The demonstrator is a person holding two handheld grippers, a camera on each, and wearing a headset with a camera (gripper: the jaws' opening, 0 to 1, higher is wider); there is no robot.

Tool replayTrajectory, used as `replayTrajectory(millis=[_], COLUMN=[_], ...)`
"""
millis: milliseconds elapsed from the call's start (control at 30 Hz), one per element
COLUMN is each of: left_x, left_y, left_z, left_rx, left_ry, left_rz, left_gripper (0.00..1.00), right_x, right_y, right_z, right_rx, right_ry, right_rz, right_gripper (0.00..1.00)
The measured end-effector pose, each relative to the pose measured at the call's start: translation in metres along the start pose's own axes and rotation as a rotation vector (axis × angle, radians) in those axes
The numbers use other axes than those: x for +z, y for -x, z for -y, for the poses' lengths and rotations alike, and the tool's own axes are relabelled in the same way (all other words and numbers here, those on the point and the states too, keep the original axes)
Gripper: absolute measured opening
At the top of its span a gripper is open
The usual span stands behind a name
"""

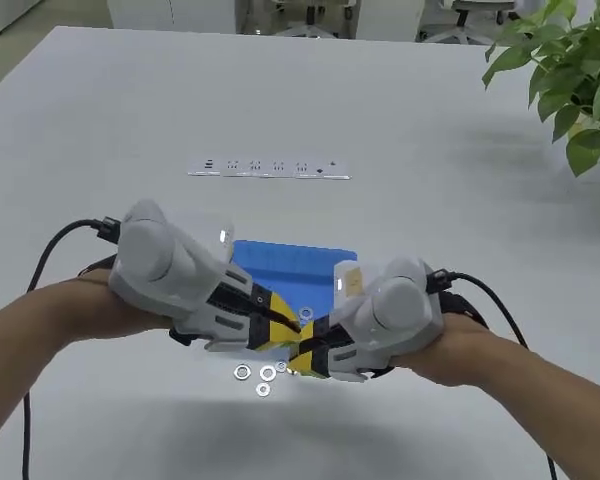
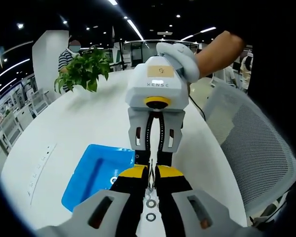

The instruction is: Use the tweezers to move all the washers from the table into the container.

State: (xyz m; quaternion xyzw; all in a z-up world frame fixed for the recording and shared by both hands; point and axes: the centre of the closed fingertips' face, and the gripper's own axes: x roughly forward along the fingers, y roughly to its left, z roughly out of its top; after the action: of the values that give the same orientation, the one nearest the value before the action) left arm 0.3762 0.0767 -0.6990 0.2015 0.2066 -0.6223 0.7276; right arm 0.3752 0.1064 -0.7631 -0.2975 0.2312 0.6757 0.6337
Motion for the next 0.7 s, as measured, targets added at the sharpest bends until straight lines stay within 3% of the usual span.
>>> replayTrajectory(millis=[100, 167, 233, 367, 433, 500, 700], left_x=[0.003, 0.004, 0.004, 0.002, -0.002, -0.003, -0.002], left_y=[0.003, 0.006, 0.009, 0.015, 0.018, 0.021, 0.031], left_z=[-0.002, 0.0, -0.001, -0.001, -0.003, -0.001, 0.0], left_rx=[0.007, 0.001, 0.013, 0.036, 0.055, 0.065, 0.118], left_ry=[0.019, 0.077, 0.075, 0.117, 0.169, 0.153, 0.182], left_rz=[0.016, 0.032, 0.04, 0.061, 0.054, 0.062, 0.076], left_gripper=[0.16, 0.21, 0.22, 0.33, 0.42, 0.48, 0.61], right_x=[0.002, 0.002, 0.004, 0.006, 0.008, 0.012, 0.019], right_y=[0.002, 0.005, 0.008, 0.014, 0.016, 0.02, 0.03], right_z=[-0.001, -0.001, -0.001, -0.001, 0.0, 0.001, 0.008], right_rx=[-0.002, -0.005, -0.006, -0.01, -0.013, -0.016, -0.034], right_ry=[0.001, 0.009, 0.011, 0.016, 0.018, 0.02, 0.041], right_rz=[0.002, -0.004, -0.004, -0.006, -0.004, -0.002, -0.011], right_gripper=[0.08, 0.08, 0.08, 0.08, 0.08, 0.08, 0.08])
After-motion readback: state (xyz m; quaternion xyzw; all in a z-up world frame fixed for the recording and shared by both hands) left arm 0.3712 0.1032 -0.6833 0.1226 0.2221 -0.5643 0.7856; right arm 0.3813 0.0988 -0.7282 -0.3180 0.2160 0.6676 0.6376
